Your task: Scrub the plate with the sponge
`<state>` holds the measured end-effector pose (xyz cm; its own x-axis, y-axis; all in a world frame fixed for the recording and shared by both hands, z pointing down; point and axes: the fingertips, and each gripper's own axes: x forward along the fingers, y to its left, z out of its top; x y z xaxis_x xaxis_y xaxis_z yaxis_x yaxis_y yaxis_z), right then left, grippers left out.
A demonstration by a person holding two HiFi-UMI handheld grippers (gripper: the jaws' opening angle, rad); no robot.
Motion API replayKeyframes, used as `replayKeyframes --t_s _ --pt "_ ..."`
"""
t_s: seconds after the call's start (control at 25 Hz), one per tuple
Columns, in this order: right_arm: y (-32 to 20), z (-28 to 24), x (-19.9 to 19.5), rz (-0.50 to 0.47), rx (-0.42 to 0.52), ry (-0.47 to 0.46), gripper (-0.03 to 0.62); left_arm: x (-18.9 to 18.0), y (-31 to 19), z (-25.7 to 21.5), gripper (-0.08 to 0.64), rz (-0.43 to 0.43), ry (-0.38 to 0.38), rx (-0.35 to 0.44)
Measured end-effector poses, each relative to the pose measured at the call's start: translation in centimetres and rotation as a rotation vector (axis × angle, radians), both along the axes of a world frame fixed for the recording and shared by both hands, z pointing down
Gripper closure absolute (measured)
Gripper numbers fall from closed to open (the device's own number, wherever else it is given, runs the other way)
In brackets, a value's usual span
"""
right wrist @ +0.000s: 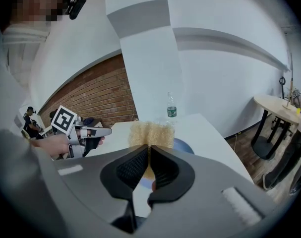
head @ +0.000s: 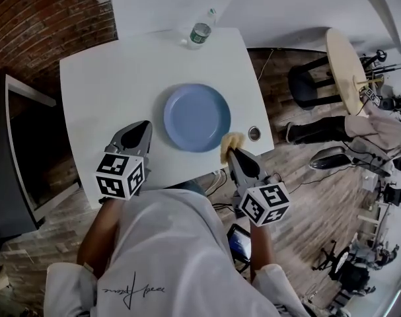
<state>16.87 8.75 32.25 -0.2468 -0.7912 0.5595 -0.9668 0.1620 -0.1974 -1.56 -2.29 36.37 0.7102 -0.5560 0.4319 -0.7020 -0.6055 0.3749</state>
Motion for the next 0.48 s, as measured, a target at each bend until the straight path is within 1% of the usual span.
replayKeyframes --t_s 0.08,0.24,0.36,0.48 --pt "-0.8 0.7 0.4 -0.012 -0.012 -0.010 0.569 0.1 -0.3 0.8 0.545 -0.011 -0.005 -0.019" --pt "-2.5 1.8 1.2 -0.028 -0.024 -0.073 0.569 1.1 -0.4 2.7 0.545 -0.023 -0.022 -0.068" --pt "-3.7 2.6 2.1 -0.037 -0.046 -0.071 0.569 1.7 -0.8 4.0 0.545 -0.035 -0.032 -0.102" --pt "-4.9 3.6 2.8 -0.052 -0.070 -0.045 0.569 2.0 -1.2 5.2 0.545 -0.048 -0.048 -0.131"
